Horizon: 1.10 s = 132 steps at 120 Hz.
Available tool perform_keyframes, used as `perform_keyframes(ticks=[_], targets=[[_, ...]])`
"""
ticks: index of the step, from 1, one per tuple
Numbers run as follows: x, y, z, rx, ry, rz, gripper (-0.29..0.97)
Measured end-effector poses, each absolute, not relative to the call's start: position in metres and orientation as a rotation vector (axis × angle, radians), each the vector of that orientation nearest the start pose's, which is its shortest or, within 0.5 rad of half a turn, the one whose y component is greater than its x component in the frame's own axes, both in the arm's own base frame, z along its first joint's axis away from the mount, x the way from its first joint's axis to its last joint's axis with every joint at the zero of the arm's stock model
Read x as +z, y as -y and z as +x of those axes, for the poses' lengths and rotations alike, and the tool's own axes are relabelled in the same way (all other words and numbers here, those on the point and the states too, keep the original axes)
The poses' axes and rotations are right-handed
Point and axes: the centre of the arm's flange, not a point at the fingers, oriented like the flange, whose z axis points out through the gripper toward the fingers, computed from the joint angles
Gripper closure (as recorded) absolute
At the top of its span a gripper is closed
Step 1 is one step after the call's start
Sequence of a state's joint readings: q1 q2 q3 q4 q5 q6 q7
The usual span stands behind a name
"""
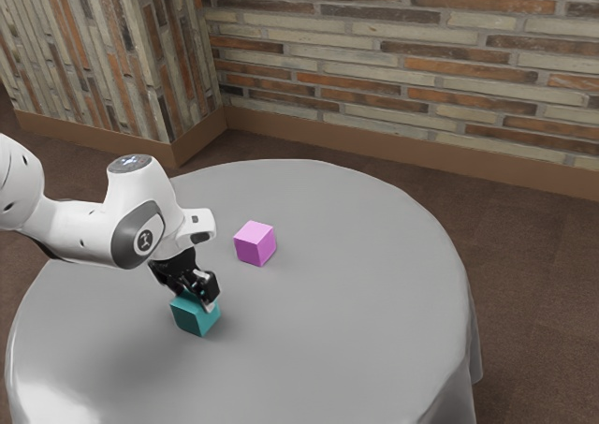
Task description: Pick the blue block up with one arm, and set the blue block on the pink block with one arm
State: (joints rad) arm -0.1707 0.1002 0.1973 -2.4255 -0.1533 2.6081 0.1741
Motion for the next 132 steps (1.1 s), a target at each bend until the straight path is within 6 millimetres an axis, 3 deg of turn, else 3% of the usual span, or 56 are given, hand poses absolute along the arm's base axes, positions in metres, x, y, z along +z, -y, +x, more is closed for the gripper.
perform_keyframes(ticks=[54, 76, 92, 106, 114, 132], targets=[[0.278, -0.013, 0.500, -0.146, -0.039, -3.193, 0.33], [0.295, -0.011, 0.513, -0.161, -0.047, -3.193, 0.37], [0.350, -0.010, 0.555, -0.243, -0.071, -3.179, 0.39], [0.380, -0.014, 0.582, -0.231, -0.066, -3.171, 0.40], [0.389, -0.012, 0.605, -0.195, -0.069, -3.165, 0.40], [0.387, -0.010, 0.643, -0.093, -0.066, -3.159, 0.41]])
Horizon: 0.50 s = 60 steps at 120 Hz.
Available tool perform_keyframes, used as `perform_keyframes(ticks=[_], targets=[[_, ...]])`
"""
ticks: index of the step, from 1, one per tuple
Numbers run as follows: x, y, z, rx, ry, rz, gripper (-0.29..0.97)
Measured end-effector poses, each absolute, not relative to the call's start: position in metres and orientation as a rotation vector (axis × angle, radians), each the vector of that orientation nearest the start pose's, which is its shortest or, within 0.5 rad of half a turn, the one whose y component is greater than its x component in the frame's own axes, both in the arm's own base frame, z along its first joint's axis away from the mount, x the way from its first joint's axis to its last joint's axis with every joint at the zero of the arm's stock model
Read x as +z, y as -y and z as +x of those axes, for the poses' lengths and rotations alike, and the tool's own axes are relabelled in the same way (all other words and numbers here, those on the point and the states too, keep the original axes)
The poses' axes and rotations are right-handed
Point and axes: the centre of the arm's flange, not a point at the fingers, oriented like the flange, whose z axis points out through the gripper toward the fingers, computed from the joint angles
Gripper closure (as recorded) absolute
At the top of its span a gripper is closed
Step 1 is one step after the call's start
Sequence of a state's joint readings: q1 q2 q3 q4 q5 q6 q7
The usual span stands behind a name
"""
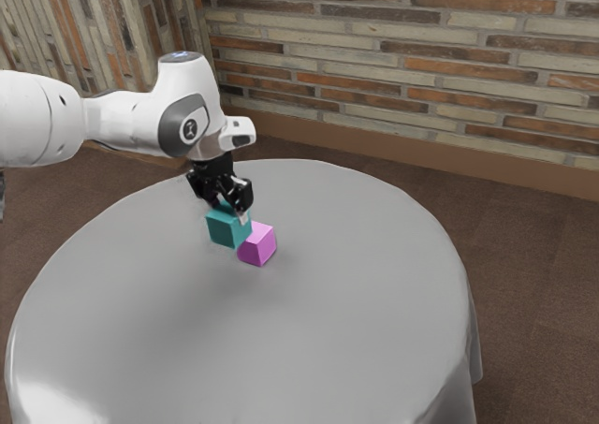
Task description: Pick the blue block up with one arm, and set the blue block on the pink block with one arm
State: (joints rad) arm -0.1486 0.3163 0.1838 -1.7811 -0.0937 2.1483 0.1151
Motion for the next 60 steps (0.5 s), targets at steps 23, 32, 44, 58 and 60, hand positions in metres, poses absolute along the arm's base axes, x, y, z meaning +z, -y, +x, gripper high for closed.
perform_keyframes(ticks=[23, 32, 44, 58, 60], targets=[[0.387, -0.008, 0.664, 0.007, -0.068, -3.162, 0.41], [0.390, -0.007, 0.671, 0.022, -0.076, -3.155, 0.41], [0.390, -0.006, 0.681, 0.027, -0.086, -3.145, 0.41], [0.386, -0.009, 0.686, 0.021, -0.086, -3.140, 0.41], [0.386, -0.009, 0.686, 0.015, -0.087, -3.139, 0.41]])
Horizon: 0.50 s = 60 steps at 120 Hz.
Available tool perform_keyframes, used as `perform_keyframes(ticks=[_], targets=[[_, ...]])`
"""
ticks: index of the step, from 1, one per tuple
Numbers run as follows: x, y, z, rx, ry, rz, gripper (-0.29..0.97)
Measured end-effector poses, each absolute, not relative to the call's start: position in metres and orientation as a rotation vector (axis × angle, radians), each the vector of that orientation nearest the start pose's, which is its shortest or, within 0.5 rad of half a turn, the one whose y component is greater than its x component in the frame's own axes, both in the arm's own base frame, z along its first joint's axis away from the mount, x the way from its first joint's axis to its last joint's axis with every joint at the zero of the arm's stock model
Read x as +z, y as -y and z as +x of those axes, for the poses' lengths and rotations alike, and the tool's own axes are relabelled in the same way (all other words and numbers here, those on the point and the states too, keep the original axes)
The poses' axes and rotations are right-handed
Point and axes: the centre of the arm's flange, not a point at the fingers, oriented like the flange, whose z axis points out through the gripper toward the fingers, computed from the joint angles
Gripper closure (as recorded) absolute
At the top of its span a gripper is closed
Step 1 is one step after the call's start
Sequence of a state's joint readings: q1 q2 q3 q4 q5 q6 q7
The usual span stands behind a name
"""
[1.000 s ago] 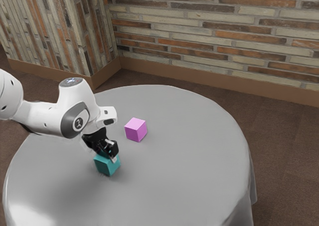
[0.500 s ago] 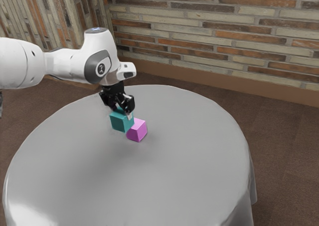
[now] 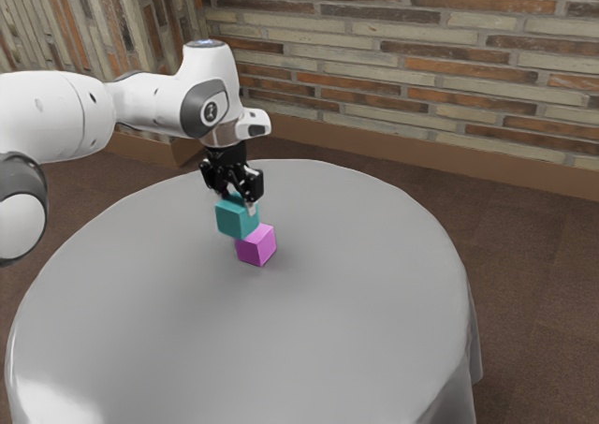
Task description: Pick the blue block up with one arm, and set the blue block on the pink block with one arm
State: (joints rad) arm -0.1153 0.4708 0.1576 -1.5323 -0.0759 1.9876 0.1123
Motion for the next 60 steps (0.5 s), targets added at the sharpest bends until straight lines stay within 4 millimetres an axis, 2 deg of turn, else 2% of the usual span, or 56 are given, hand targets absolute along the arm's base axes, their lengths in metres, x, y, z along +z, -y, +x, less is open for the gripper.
perform_keyframes(ticks=[24, 39, 60], targets=[[0.387, -0.007, 0.693, -0.073, -0.103, -3.134, 0.41], [0.383, 0.003, 0.698, -0.114, -0.124, -3.142, 0.40], [0.378, -0.006, 0.700, -0.141, -0.096, -3.151, 0.42]])
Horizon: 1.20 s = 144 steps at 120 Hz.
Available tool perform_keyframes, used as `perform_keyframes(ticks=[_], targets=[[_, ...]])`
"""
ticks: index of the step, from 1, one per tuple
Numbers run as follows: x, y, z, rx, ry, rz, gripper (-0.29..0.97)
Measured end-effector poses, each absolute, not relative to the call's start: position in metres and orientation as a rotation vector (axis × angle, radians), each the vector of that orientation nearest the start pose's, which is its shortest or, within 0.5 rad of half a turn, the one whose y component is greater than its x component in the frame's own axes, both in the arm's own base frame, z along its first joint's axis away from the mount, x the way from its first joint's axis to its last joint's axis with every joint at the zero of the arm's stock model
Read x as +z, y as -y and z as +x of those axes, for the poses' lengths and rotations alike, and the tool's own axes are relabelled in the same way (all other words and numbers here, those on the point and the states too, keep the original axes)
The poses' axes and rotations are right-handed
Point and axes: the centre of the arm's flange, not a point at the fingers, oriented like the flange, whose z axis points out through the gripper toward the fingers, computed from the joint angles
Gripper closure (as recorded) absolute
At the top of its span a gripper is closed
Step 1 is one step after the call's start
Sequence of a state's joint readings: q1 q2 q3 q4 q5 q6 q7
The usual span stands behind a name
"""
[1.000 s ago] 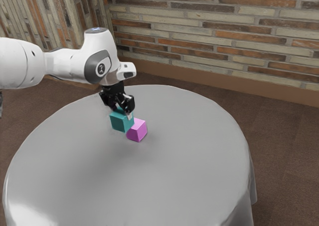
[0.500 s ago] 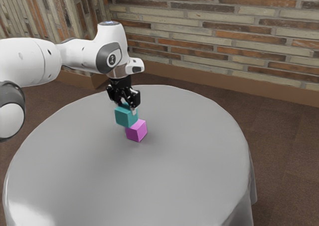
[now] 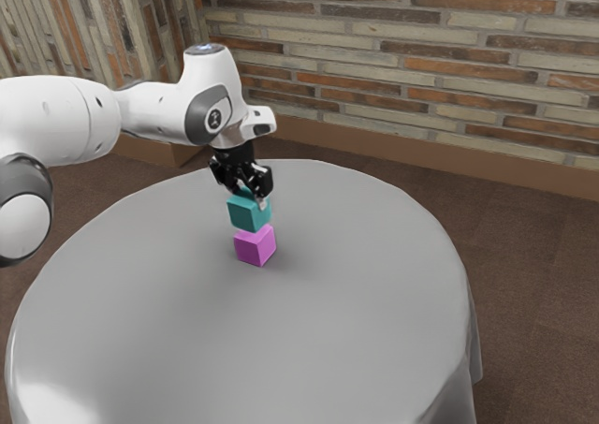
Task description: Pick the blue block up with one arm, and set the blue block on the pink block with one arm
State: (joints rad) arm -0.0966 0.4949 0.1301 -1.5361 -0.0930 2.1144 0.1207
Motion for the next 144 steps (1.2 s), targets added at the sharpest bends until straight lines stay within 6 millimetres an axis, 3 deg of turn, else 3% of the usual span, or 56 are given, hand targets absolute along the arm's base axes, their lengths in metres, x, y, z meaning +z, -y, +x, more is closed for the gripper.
perform_keyframes(ticks=[48, 93, 114, 122, 128, 144], targets=[[0.368, -0.012, 0.709, -0.159, -0.088, -3.138, 0.54], [0.366, -0.008, 0.711, -0.157, -0.137, -3.161, 0.19], [0.367, -0.008, 0.710, -0.151, -0.157, -3.165, 0.10], [0.383, -0.006, 0.707, -0.178, -0.171, -3.165, 0.08], [0.409, -0.004, 0.689, -0.204, -0.177, -3.171, 0.07], [0.511, -0.022, 0.595, -0.288, -0.148, -3.204, 0.05]])
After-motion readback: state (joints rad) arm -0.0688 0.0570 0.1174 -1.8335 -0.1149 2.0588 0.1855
